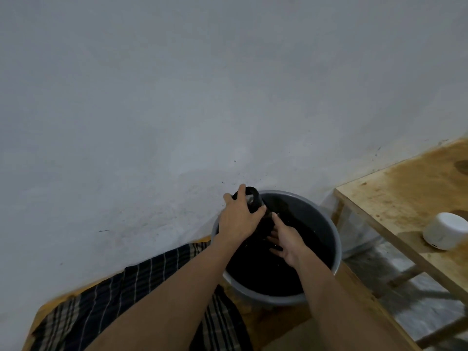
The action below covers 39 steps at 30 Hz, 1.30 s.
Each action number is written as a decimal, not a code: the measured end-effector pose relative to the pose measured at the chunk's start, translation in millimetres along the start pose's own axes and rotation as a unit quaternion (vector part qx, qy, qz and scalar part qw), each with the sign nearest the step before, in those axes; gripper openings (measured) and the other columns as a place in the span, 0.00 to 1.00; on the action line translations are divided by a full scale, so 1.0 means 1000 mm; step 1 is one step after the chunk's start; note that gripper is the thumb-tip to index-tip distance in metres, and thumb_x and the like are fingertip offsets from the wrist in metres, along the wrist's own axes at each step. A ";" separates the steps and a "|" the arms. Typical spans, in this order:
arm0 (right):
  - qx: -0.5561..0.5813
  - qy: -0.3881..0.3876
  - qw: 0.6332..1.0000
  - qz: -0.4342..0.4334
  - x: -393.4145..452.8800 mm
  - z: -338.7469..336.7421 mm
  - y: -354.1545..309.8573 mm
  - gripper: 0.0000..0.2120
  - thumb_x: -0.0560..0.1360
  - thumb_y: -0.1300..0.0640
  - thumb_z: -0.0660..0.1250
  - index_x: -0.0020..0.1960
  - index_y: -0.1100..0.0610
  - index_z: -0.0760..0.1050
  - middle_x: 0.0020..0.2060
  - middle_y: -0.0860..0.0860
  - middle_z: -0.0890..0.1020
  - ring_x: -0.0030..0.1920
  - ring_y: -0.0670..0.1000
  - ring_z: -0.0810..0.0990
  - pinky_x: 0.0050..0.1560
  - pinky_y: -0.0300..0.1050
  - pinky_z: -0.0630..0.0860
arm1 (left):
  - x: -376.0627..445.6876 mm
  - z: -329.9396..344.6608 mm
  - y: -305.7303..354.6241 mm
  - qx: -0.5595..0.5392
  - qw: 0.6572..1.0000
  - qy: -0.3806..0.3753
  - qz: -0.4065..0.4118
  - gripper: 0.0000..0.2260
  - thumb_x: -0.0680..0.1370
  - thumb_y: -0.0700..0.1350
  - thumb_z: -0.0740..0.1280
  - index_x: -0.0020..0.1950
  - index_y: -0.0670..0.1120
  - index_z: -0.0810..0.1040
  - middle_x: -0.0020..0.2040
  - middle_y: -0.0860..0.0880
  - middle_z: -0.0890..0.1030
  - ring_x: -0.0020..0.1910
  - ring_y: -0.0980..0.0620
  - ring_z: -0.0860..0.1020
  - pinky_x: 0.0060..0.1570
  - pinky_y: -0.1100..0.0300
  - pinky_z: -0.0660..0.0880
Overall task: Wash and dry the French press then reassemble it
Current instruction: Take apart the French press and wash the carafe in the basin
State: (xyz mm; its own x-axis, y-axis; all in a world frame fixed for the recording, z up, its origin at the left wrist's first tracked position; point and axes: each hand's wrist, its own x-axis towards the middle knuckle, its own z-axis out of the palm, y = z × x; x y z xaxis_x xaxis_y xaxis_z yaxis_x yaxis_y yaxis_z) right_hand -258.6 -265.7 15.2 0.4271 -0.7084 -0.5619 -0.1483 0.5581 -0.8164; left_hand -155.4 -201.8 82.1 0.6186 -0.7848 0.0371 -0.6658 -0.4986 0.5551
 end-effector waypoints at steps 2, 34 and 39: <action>-0.014 0.005 1.000 -0.022 -0.006 -0.001 -0.005 0.20 0.78 0.40 0.60 0.59 0.54 0.74 0.52 0.49 0.80 0.52 0.50 0.76 0.65 0.55 0.71 | -0.003 -0.007 0.005 0.005 1.000 0.009 0.013 0.34 0.76 0.60 0.65 0.76 0.52 0.55 0.67 0.40 0.65 0.55 0.39 0.78 0.55 0.51 0.75; 0.054 -0.010 0.992 -0.116 -0.063 -0.005 -0.034 0.24 0.79 0.42 0.60 0.68 0.55 0.69 0.59 0.52 0.78 0.58 0.52 0.78 0.68 0.57 0.68 | -0.031 -0.053 0.035 -0.034 0.987 0.077 0.134 0.33 0.72 0.60 0.69 0.73 0.51 0.61 0.63 0.47 0.67 0.54 0.44 0.77 0.54 0.55 0.70; 0.035 -0.017 0.992 -0.124 -0.065 -0.004 -0.032 0.23 0.78 0.41 0.60 0.67 0.54 0.71 0.58 0.53 0.79 0.56 0.51 0.79 0.68 0.57 0.68 | -0.032 -0.056 0.032 -0.035 0.988 0.076 0.131 0.34 0.73 0.60 0.69 0.73 0.50 0.60 0.64 0.47 0.67 0.56 0.44 0.76 0.54 0.55 0.70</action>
State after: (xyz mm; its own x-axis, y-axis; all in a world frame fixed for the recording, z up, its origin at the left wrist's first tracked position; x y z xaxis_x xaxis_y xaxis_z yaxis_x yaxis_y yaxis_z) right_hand -284.5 -239.5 77.4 0.4725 -0.8136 -0.3387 0.0264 0.3972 -0.9173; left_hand -173.3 -171.8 144.7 0.4885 -0.8162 0.3087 -0.7843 -0.2556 0.5653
